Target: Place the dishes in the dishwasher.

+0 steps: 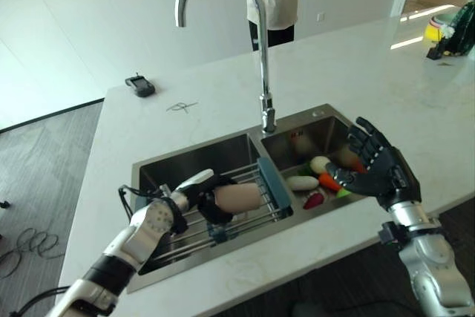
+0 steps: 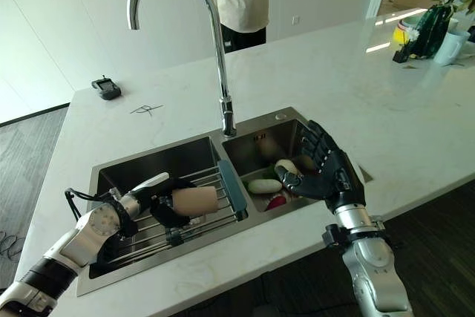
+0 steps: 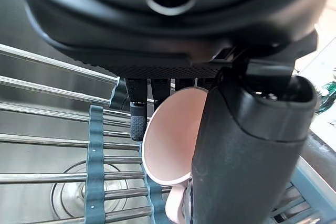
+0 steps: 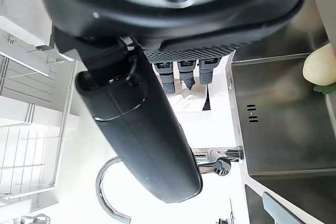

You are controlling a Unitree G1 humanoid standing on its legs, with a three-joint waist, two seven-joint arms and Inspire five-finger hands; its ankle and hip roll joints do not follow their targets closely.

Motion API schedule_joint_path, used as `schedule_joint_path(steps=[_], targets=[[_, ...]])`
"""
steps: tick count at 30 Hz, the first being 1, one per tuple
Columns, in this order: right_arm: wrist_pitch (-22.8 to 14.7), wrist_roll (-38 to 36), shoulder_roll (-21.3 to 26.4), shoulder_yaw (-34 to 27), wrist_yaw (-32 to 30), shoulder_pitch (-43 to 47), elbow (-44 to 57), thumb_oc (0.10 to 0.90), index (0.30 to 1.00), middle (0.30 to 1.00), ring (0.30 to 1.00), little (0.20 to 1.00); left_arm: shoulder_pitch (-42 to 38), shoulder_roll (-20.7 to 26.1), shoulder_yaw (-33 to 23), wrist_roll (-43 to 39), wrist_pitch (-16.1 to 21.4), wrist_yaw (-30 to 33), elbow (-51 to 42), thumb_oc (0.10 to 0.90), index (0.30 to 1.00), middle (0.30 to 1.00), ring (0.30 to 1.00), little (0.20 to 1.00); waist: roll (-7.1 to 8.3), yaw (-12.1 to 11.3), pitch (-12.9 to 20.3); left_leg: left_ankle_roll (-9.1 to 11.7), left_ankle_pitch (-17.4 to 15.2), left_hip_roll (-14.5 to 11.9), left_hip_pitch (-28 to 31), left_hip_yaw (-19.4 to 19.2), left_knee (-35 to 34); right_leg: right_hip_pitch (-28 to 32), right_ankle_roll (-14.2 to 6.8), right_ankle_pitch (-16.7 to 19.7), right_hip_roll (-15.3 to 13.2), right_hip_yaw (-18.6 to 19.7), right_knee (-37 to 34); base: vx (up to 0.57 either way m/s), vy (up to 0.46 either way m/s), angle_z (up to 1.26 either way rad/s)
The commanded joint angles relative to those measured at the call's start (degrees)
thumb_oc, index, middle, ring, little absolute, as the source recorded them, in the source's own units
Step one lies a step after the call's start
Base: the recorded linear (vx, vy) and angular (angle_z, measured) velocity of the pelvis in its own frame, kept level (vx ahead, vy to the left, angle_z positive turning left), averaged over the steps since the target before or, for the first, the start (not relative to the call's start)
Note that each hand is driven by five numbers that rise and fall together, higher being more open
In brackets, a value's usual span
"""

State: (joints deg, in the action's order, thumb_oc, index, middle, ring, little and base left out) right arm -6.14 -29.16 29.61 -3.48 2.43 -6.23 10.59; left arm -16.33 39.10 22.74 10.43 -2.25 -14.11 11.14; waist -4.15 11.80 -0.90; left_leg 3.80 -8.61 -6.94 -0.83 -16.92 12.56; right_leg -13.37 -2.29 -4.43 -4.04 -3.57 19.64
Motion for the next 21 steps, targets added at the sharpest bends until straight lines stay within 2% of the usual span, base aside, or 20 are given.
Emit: schedule_joint_path(steps=[1,3,11,12,18,21], targets=[[-8.2,2.25,-0.24,-3.0,-0.89,5.98,3.62,0.8,0.9,0.9,0.9,0.9,-3.73,2.16,-7.65,-2.53,7.0,11.13,-5.97,0.4,0.3,0.3,0.3,0.3,0.69,-1.07,1.24,-2.85,-5.01,1.38,-2.92,-1.66,4.63,5.0,-4.62,-4.22,0.33,-2.46,-2.45,-0.05,-0.029,0.04],[-7.96,3.15,-1.44,-3.56,-1.05,5.57,3.98,0.8,0.9,0.9,0.9,0.9,-1.26,0.43,-13.25,-5.46,10.79,15.75,-9.18,0.4,0.3,0.3,0.3,0.3,1.38,-2.72,1.45,-2.83,-4.82,1.77,-3.45,-0.16,4.63,5.06,-4.49,-4.3,-0.09,-3.15,-2.45,-0.01,-0.025,0.08],[-6.65,5.12,-4.35,-5.07,-1.97,4.23,5.84,0.8,0.9,0.9,0.9,0.9,8.08,-3.24,-28.31,-13.02,19.04,25.15,-17.17,0.4,0.3,0.3,0.3,0.3,2.26,-5.81,1.98,-2.52,-4.27,2.4,-4.7,2.82,4.63,5.13,-4.1,-4.7,-0.77,-4.16,-2.45,0.01,-0.037,0.14],[-7.05,5.42,-4.75,-5.34,-2.36,3.59,6.48,0.8,0.9,0.9,0.9,0.9,10.26,-3.93,-31.14,-14.68,22.25,28.22,-18.34,0.4,0.3,0.3,0.3,0.3,2.49,-6.42,2.08,-2.4,-4.09,2.61,-5.03,3.64,4.63,5.22,-3.95,-4.84,-0.86,-4.57,-2.45,0.02,-0.109,0.19],[-8.57,6.45,-5.47,-5.92,-3.99,4.03,7.06,0.8,0.9,0.9,0.9,0.9,12.14,-8.5,-35.71,-24.29,28.28,33.97,-21.54,0.4,0.3,0.3,0.3,0.3,3.05,-7.96,2.2,-1.92,-3.24,2.55,-5.94,5.61,4.63,5.7,-3.24,-5.45,-0.81,-6.03,-2.45,0.02,-0.113,0.25],[-9.24,6.98,-5.11,-6.66,-4.82,4.87,8.36,0.8,0.9,0.9,0.9,0.9,13.33,-10.44,-37.32,-22.48,29.82,37.35,-24.1,0.4,0.3,0.3,0.3,0.3,3.29,-9.13,2.13,-1.26,-2.65,1.9,-6.46,6.69,4.63,5.93,-2.68,-5.93,-0.53,-7.19,-2.45,0.06,-0.244,0.41]])
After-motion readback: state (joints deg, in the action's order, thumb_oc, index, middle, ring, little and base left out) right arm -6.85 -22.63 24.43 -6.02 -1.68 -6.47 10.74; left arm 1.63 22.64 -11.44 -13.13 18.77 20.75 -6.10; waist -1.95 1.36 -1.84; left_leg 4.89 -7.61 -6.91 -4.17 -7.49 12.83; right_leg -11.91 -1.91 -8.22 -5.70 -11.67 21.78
